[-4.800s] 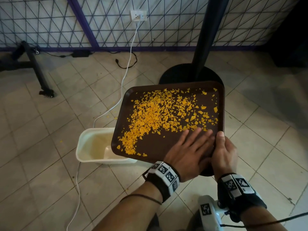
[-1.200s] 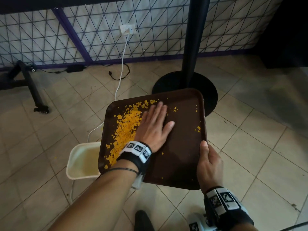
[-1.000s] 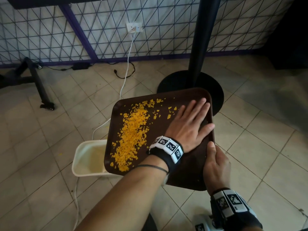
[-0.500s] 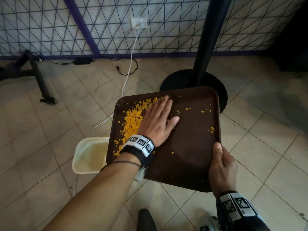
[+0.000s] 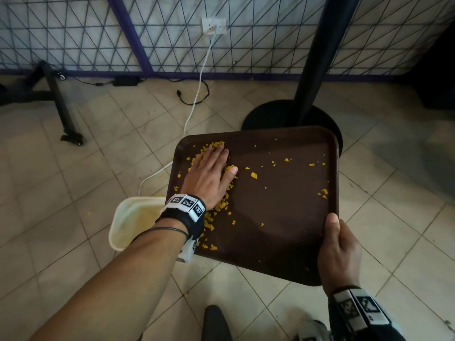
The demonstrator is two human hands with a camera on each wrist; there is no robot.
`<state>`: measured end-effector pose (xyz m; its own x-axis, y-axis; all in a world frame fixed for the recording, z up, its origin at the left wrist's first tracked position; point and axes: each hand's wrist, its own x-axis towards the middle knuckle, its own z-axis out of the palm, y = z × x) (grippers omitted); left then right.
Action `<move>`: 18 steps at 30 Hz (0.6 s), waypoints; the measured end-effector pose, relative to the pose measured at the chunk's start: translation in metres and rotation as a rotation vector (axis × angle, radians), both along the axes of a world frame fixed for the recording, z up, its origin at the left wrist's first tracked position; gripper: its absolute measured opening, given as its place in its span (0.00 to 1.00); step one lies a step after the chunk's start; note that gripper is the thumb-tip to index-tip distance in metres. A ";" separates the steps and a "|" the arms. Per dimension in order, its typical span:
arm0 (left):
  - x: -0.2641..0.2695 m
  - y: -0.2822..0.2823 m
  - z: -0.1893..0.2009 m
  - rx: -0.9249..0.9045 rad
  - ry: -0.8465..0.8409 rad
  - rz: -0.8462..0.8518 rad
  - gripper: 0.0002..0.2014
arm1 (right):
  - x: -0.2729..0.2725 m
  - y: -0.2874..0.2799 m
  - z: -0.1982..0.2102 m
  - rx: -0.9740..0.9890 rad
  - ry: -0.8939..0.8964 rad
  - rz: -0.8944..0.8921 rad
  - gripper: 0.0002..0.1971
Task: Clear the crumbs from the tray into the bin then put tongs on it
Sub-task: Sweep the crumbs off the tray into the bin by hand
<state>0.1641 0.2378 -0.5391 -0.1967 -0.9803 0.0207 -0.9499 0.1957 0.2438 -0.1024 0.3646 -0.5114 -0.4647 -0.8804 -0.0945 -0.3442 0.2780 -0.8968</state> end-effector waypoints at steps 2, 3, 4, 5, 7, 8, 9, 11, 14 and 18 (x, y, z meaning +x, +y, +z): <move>-0.002 -0.004 0.004 -0.031 0.026 -0.018 0.33 | 0.002 0.000 0.000 0.006 -0.004 0.000 0.23; -0.004 -0.007 0.006 -0.032 0.030 -0.026 0.33 | 0.002 -0.001 0.000 0.007 0.001 0.001 0.23; -0.004 -0.010 0.006 -0.018 0.031 -0.025 0.33 | 0.003 -0.001 0.000 0.009 0.010 0.001 0.22; -0.002 -0.013 0.005 0.007 0.032 -0.012 0.34 | 0.003 -0.001 0.001 0.010 0.021 0.001 0.22; 0.009 -0.015 -0.003 0.060 0.023 0.034 0.35 | 0.002 -0.002 0.001 0.009 0.033 0.000 0.22; 0.017 -0.013 -0.008 0.078 0.007 0.052 0.36 | 0.001 -0.002 0.001 0.009 0.030 -0.002 0.22; 0.025 -0.010 -0.013 0.085 -0.013 0.058 0.36 | 0.001 -0.003 0.000 0.011 0.028 -0.004 0.22; 0.040 -0.001 -0.020 0.074 -0.031 0.060 0.35 | 0.000 -0.005 -0.003 0.019 0.033 -0.013 0.22; 0.051 0.000 -0.020 0.022 0.013 0.111 0.34 | 0.001 -0.007 -0.007 0.013 0.055 -0.016 0.22; 0.055 -0.022 -0.015 0.103 0.113 0.223 0.38 | 0.002 -0.005 -0.006 0.010 0.057 -0.010 0.21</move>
